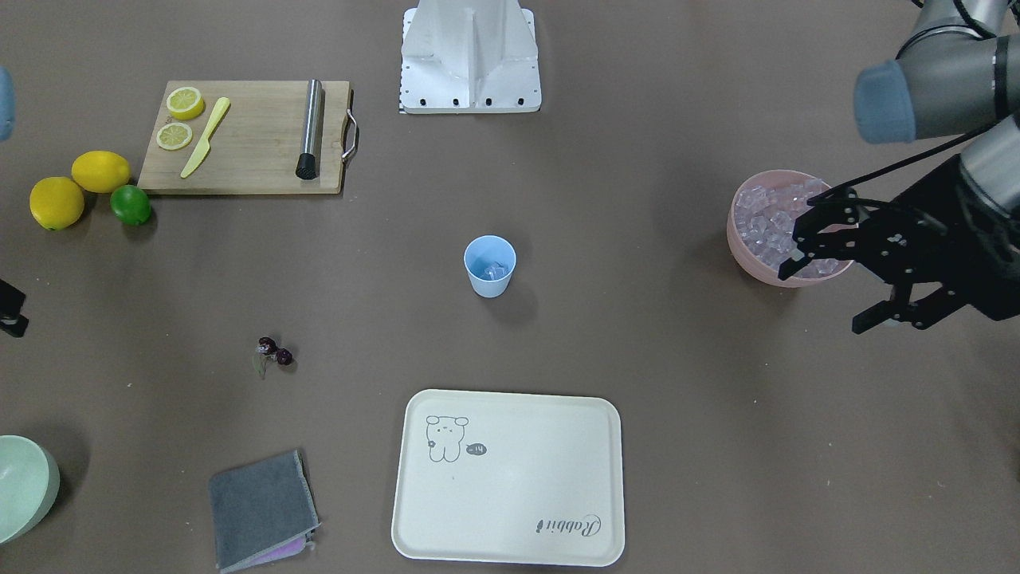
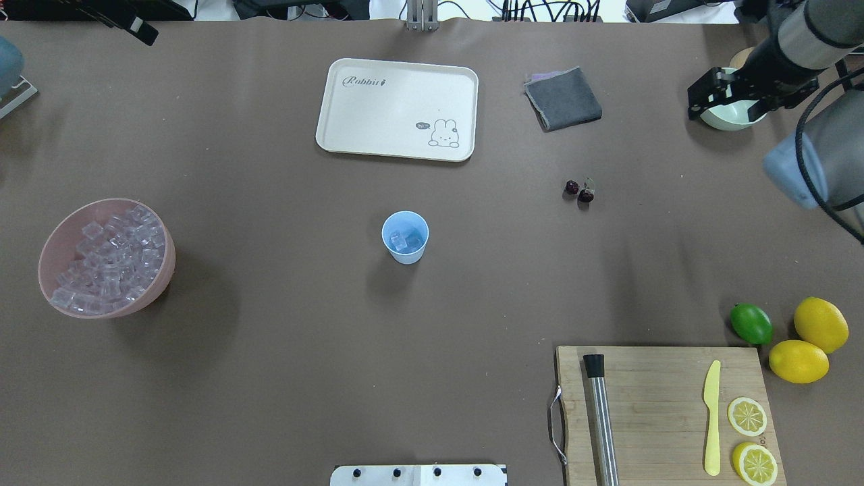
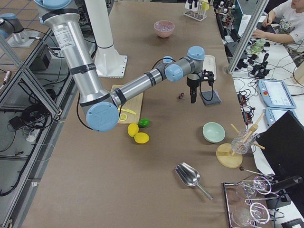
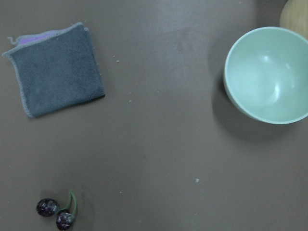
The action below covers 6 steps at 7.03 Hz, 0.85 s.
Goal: Put ice and cherries in cup
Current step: 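Move the right gripper over the dark cherries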
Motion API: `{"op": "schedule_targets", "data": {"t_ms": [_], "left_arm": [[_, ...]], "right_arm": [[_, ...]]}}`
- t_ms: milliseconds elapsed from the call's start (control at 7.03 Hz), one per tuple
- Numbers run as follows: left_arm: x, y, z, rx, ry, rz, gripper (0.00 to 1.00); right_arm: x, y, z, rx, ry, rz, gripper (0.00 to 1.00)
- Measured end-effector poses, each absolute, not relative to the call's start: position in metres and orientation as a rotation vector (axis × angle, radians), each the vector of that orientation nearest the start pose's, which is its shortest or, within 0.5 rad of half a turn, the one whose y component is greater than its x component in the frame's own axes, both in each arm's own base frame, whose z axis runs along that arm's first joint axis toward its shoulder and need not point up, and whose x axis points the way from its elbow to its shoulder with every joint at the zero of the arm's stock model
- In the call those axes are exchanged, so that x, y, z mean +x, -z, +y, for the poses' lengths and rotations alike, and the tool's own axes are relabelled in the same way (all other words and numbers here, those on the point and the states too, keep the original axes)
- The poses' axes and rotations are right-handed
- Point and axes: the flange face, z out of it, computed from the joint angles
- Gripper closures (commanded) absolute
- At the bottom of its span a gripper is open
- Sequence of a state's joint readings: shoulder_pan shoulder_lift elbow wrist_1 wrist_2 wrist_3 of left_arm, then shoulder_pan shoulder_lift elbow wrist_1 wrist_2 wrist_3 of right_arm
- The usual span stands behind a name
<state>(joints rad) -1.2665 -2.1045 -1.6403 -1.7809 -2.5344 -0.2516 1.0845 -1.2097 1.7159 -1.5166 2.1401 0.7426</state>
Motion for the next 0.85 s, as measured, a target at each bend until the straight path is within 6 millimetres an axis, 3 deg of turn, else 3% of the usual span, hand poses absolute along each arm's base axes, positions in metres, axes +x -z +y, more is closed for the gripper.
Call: {"op": "schedule_targets", "data": {"t_ms": [427,854], "left_arm": [[0.142,-0.266,-0.627,0.491,-0.447,1.084,0.03],[0.142,-0.263,-0.626,0.509,-0.46,1.08,0.03]], "right_arm": [[-0.317,-0.373,-0.567,0.145,-0.141,-0.77,0.0],[-0.383,-0.377,-0.557,0.154,-0.248,-0.777,0.01]]}}
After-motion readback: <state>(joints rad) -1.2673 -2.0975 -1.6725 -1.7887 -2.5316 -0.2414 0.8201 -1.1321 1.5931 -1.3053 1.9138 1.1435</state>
